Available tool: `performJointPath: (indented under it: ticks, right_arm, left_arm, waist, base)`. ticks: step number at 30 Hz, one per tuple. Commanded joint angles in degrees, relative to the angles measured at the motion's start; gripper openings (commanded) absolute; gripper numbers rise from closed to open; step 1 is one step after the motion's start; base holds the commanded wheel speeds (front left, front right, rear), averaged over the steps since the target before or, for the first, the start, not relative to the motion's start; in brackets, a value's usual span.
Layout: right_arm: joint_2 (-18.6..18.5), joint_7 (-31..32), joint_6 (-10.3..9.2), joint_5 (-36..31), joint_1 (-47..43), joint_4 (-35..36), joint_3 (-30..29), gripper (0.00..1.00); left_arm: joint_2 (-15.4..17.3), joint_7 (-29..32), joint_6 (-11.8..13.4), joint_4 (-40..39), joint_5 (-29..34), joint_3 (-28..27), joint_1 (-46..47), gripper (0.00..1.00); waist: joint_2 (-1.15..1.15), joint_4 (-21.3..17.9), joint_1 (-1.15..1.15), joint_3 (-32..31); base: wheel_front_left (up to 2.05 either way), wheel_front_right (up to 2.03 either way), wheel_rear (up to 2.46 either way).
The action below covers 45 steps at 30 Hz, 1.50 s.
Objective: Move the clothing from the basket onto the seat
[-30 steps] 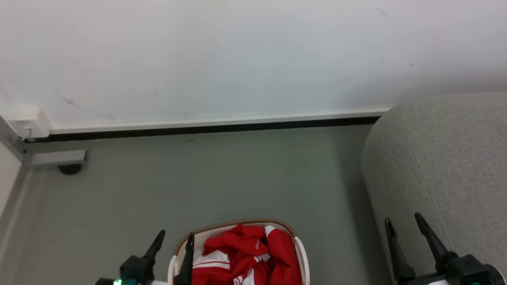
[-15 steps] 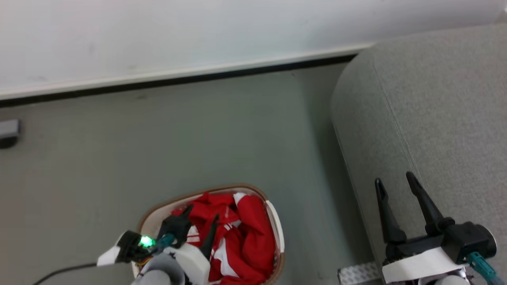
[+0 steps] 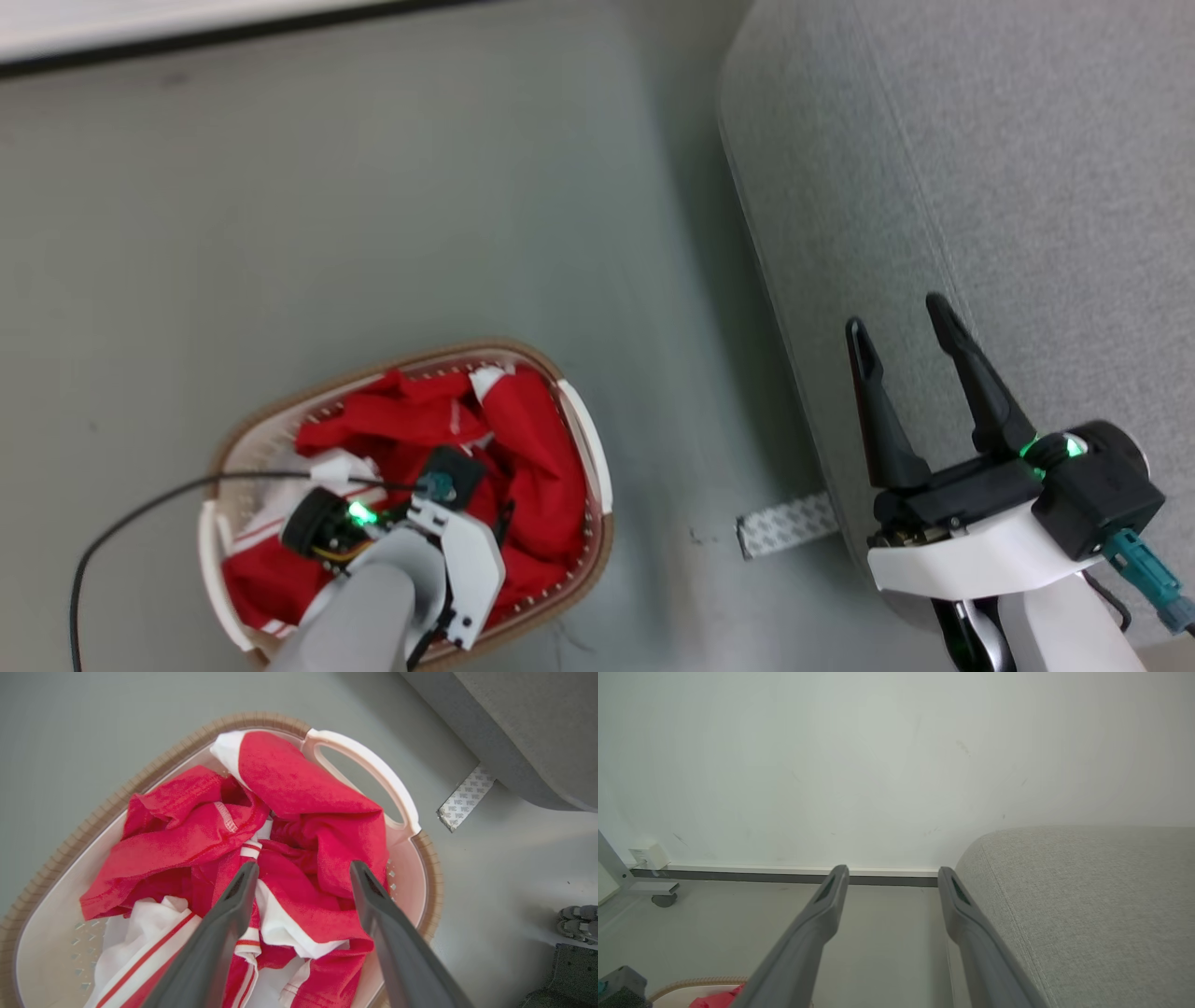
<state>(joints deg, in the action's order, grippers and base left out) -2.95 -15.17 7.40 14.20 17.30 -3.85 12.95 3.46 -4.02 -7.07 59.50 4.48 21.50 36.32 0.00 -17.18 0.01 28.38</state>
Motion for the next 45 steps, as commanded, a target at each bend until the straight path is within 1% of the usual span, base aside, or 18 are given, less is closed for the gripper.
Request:
performJointPath:
  ticks: [1,5,11,16,17,18,20,24,28,31,35,37,38,39,43,44,45]
  right_arm:
    - [0.05,0.02,0.17,0.57,1.17,0.87,0.27,1.00]
    - [0.06,0.02,0.17,1.11,2.38,3.60,0.90,1.00]
    - [0.06,0.03,0.17,1.78,3.82,6.95,1.70,1.00]
    - [0.06,0.02,0.17,2.57,4.91,8.62,2.56,1.00]
    - [0.06,0.02,0.17,2.74,5.02,8.63,2.68,1.00]
    - [0.07,0.02,0.17,2.97,5.13,8.58,2.73,1.00]
    - [0.06,0.02,0.17,3.35,5.22,8.20,2.58,1.00]
    - [0.05,0.02,0.17,4.13,4.60,7.20,2.13,1.00]
    - [0.04,0.02,0.17,3.70,2.71,5.92,1.37,1.00]
    - [0.01,0.02,0.17,3.08,0.90,4.97,0.54,1.00]
    - [-0.01,0.02,0.17,2.27,-1.98,3.92,-0.88,1.00]
    - [-0.13,0.02,0.17,1.99,-3.47,3.56,-1.61,1.00]
    - [-0.13,0.02,0.17,1.99,-3.47,3.56,-1.61,1.00]
    - [-0.39,0.02,0.17,1.86,-4.95,3.19,-2.03,1.00]
    - [-0.81,0.02,0.17,2.10,-7.66,2.74,-2.58,1.00]
    - [-0.86,0.02,0.17,2.13,-8.38,2.64,-2.64,1.00]
    - [-0.86,0.02,0.17,2.13,-8.38,2.64,-2.64,1.00]
  left_arm:
    - [0.50,0.26,-0.18,0.89,-0.13,0.34,1.63,1.00]
    - [1.25,1.38,-0.28,3.98,-0.36,1.13,4.53,1.00]
    - [2.84,4.87,-0.32,8.53,-0.06,2.19,8.58,1.00]
    - [3.45,5.23,-0.34,10.38,-0.94,2.33,10.73,1.00]
    - [3.39,5.06,-0.35,10.65,-0.90,2.59,10.90,0.69]
    - [3.21,4.85,-0.36,10.89,-0.99,2.84,11.04,0.00]
    - [2.71,4.84,-0.40,11.43,-1.37,3.44,10.93,0.00]
    - [1.20,1.52,-0.38,11.11,-4.59,3.10,9.75,0.00]
    - [-0.14,-2.72,-0.39,9.49,-9.73,2.27,7.32,0.00]
    - [-0.47,-4.29,-0.40,6.67,-14.82,4.33,4.28,0.00]
    - [-0.48,-3.07,-0.40,-1.42,-22.98,10.65,-0.05,0.00]
    - [-0.44,-2.29,-0.40,-4.56,-25.50,12.48,-1.26,0.00]
    - [-0.44,-2.29,-0.40,-4.56,-25.50,12.48,-1.26,0.00]
    - [-0.46,-1.67,-0.40,-7.53,-27.08,13.79,-2.26,0.00]
    - [0.72,0.13,-0.41,-14.13,-29.71,14.77,-3.62,0.00]
    - [1.18,0.73,-0.41,-15.80,-30.11,14.80,-4.07,0.00]
    - [1.18,0.73,-0.41,-15.80,-30.11,14.80,-4.07,0.00]
  waist:
    - [0.00,-1.77,-0.01,3.74]
    - [0.00,-2.33,-0.01,7.67]
    - [0.00,-2.65,-0.01,13.02]
    - [0.00,-2.92,-0.01,16.27]
    - [0.00,-2.90,-0.01,16.51]
    - [0.00,-2.86,-0.01,16.64]
    - [0.00,-2.50,-0.01,16.41]
    - [0.00,-1.13,-0.01,13.50]
    - [0.00,1.01,-0.01,7.97]
    - [0.00,2.95,-0.01,2.96]
    - [0.00,6.08,-0.01,-3.89]
    - [0.00,7.67,-0.01,-6.90]
    - [0.00,7.67,-0.01,-6.90]
    - [0.00,9.15,-0.01,-9.82]
    - [0.00,11.51,-0.01,-14.50]
    - [0.00,11.99,-0.01,-15.53]
    - [0.00,11.99,-0.01,-15.53]
  base:
    - [0.00,0.00,0.00]
    - [0.00,0.00,0.00]
    - [0.00,0.00,0.00]
    - [0.00,0.00,0.00]
    - [0.00,0.00,0.00]
    - [0.00,0.00,0.00]
    - [0.00,0.00,0.00]
    - [0.00,0.00,0.00]
    - [0.00,0.00,0.00]
    - [0.00,0.00,0.00]
    - [0.00,0.00,0.00]
    - [0.00,0.00,0.00]
    - [0.00,0.00,0.00]
    - [0.00,0.00,0.00]
    - [0.00,0.00,0.00]
    - [0.00,0.00,0.00]
    - [0.00,0.00,0.00]
